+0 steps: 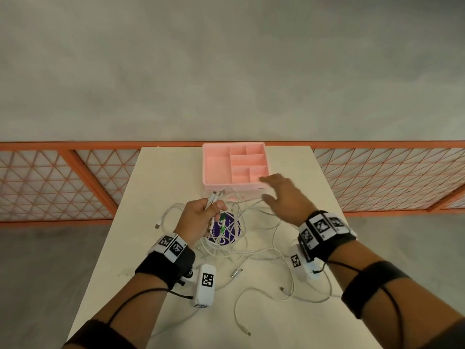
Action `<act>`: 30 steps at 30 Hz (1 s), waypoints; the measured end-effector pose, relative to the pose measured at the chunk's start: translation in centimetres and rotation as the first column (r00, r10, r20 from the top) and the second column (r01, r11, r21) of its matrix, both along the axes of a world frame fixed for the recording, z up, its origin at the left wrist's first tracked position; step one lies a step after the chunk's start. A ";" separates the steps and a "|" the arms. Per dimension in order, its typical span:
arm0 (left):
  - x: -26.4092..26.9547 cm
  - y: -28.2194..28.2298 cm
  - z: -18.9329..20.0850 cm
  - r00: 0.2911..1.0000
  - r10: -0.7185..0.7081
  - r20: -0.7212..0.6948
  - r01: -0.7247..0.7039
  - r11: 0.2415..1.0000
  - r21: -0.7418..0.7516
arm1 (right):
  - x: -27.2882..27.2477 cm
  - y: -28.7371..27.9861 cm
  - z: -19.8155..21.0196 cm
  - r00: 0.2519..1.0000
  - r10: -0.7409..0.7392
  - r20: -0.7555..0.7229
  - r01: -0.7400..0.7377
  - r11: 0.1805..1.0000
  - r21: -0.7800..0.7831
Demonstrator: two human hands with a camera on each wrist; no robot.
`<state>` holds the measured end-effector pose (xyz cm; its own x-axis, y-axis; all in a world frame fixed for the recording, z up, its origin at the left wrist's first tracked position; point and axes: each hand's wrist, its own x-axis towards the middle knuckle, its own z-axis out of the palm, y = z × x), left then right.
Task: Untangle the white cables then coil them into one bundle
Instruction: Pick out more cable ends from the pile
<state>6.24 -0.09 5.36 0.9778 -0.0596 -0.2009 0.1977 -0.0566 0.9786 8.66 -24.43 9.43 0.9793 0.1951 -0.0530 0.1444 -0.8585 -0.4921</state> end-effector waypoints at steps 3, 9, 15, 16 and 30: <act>-0.2 -1.0 0.6 1.000 -0.009 0.005 0.010 0.999 -0.047 | -0.9 3.1 -0.5 0.964 0.203 -0.173 -0.193 0.978 0.075; -0.1 -0.3 1.9 1.000 0.017 -0.020 -0.020 0.982 -0.187 | 0.2 0.8 -0.6 0.947 0.182 -0.266 -0.089 0.941 0.326; -0.5 -1.8 2.8 1.000 -0.004 0.030 0.010 0.983 -0.181 | -0.5 -1.7 -0.4 0.896 0.141 -0.420 -0.046 0.973 0.228; -0.3 -1.9 2.6 0.999 0.028 0.043 -0.020 0.984 -0.178 | -0.4 -2.4 -0.5 0.927 0.068 -0.369 -0.001 0.984 0.179; 0.8 -1.1 3.9 0.974 0.199 -0.109 -0.227 0.867 -0.443 | -2.2 -18.0 -0.7 0.462 -0.845 -0.271 0.887 0.440 0.140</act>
<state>7.02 -1.20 9.24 0.9645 0.0517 -0.2591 0.2115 0.4365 0.8745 6.43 -42.39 8.73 0.6251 -0.7254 -0.2881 -0.6952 -0.3496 -0.6281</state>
